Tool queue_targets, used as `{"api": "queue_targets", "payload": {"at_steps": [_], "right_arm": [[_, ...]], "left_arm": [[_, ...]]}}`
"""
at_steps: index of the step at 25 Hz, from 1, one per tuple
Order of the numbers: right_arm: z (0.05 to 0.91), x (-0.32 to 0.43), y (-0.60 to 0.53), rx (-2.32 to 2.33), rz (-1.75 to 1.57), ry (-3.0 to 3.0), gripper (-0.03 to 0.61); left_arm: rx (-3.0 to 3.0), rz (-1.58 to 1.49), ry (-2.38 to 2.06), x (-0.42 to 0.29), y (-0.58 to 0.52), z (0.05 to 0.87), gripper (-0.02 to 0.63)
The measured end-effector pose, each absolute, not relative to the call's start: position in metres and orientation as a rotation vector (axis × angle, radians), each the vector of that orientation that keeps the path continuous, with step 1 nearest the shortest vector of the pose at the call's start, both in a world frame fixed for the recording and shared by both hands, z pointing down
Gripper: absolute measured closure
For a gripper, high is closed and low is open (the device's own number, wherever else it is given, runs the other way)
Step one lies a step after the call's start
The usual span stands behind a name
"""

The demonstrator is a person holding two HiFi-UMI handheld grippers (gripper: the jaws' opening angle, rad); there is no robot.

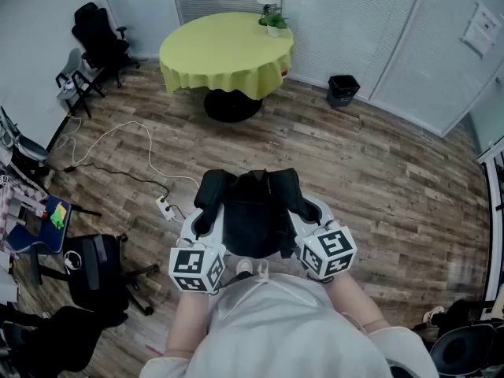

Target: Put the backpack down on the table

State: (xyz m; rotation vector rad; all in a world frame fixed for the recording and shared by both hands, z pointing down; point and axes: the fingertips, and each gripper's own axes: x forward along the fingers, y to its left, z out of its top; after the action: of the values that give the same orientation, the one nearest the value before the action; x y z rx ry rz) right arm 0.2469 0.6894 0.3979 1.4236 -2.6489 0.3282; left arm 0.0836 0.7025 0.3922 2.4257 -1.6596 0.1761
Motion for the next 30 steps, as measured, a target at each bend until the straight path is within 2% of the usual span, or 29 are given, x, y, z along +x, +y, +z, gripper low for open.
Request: {"api": "queue_targets", "payload": {"at_steps": [15, 30], "right_arm": [[0.415, 0.247, 0.672, 1.498, 0.426, -2.594, 0.528], [0.415, 0.17, 0.592, 1.528, 0.452, -2.584, 0.528]], "left_arm": [[2.426, 0.202, -1.545, 0.08, 0.673, 0.416, 0.577], [2.429, 0.153, -1.512, -0.001, 0.592, 0.417, 0.577]]}}
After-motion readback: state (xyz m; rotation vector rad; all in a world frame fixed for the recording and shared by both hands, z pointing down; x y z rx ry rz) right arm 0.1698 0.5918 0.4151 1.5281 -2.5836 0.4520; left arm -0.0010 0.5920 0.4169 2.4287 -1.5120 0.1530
